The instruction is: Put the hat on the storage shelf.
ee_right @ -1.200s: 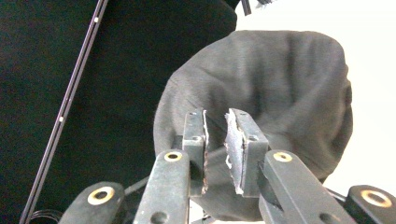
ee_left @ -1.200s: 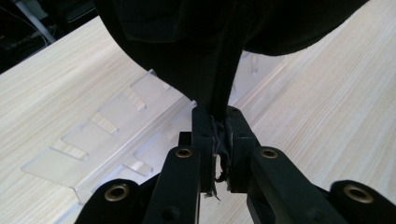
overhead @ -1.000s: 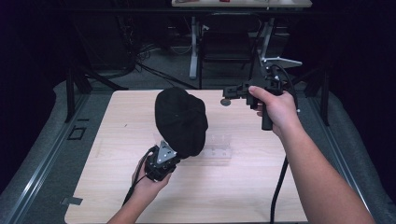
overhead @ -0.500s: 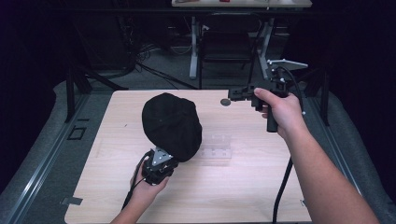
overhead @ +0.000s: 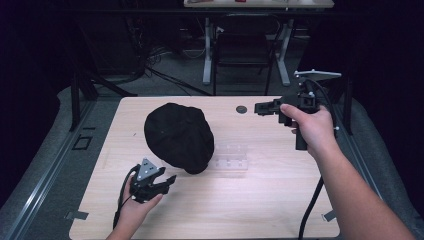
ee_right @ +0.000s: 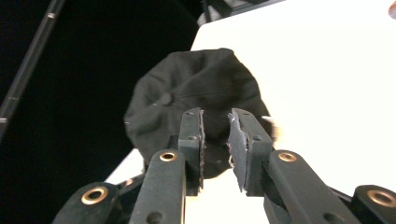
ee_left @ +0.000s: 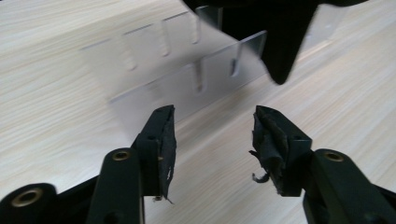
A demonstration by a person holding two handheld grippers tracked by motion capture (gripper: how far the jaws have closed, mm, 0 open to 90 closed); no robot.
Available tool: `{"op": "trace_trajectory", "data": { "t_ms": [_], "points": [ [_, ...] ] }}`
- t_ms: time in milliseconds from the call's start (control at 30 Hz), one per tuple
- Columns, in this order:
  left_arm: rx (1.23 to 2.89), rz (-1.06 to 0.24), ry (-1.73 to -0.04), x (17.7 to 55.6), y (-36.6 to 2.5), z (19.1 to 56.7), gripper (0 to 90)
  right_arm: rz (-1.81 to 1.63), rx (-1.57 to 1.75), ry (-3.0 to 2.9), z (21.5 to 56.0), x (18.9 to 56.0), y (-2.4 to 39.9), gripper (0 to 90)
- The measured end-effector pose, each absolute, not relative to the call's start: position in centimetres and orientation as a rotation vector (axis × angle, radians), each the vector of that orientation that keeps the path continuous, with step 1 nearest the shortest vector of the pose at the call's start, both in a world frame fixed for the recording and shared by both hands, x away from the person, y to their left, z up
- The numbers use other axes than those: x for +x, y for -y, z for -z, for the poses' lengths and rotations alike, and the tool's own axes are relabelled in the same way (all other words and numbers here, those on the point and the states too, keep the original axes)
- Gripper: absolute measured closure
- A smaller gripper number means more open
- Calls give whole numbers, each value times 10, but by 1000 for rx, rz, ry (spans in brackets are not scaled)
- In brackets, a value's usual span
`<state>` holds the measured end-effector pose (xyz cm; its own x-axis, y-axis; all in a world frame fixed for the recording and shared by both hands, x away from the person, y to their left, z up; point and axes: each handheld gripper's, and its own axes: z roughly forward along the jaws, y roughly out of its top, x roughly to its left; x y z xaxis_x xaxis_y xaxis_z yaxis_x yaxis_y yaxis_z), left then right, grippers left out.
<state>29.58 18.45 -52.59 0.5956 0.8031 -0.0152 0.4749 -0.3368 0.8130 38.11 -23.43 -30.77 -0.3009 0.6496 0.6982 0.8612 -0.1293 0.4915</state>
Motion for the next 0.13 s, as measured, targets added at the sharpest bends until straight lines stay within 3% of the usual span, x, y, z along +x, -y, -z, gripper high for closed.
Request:
{"op": "trace_trajectory", "data": {
  "t_ms": [133],
  "points": [
    [1956, -488, -1026, 297, -196, 526, 477, 1397, -1749, 1975, 310, 372, 240, 724]
  ]
}}
